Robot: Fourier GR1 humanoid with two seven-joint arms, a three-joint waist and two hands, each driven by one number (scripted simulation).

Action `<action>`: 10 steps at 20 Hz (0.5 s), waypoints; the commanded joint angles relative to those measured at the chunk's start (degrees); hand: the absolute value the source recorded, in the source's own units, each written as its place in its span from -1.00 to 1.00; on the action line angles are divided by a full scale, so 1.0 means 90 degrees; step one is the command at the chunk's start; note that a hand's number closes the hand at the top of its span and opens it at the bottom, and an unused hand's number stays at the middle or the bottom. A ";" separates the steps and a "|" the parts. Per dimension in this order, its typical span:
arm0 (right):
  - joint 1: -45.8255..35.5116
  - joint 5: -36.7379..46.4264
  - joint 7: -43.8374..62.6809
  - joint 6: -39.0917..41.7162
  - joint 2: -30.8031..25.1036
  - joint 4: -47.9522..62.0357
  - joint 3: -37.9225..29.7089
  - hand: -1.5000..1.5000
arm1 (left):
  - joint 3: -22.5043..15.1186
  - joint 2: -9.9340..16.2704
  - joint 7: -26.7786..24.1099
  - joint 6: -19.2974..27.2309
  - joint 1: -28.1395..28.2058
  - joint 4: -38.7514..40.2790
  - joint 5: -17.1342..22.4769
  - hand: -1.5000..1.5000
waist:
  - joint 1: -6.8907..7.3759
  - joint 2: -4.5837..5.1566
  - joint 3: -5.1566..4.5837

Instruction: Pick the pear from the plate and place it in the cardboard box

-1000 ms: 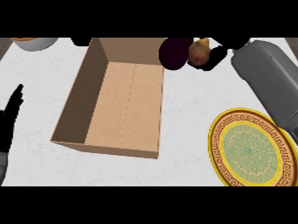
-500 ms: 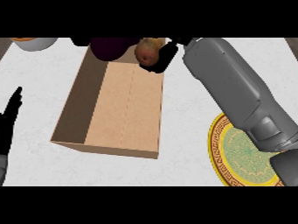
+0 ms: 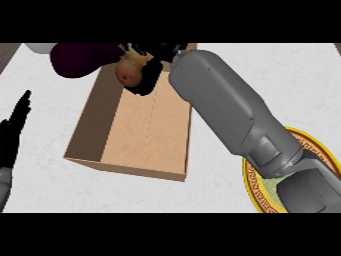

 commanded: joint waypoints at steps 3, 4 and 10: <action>-0.0255 -0.0412 0.0494 -0.0544 0.0126 0.0359 0.0816 1.00 | -0.0021 0.0044 0.0275 -0.0271 -0.0344 -0.0022 0.0000 0.00 | 0.0262 0.0052 -0.0005; -0.0121 -0.0294 0.0298 -0.0754 0.0127 0.0471 0.1028 1.00 | -0.0128 -0.0238 -0.0120 0.0051 -0.0252 0.0139 -0.0193 0.00 | 0.0322 0.0090 -0.0011; 0.0178 -0.1188 0.1255 -0.0615 0.0130 0.0628 0.1227 -1.00 | -0.0221 -0.0222 -0.0157 -0.0186 -0.0491 0.0304 -0.0226 0.00 | 0.0537 0.0154 -0.0015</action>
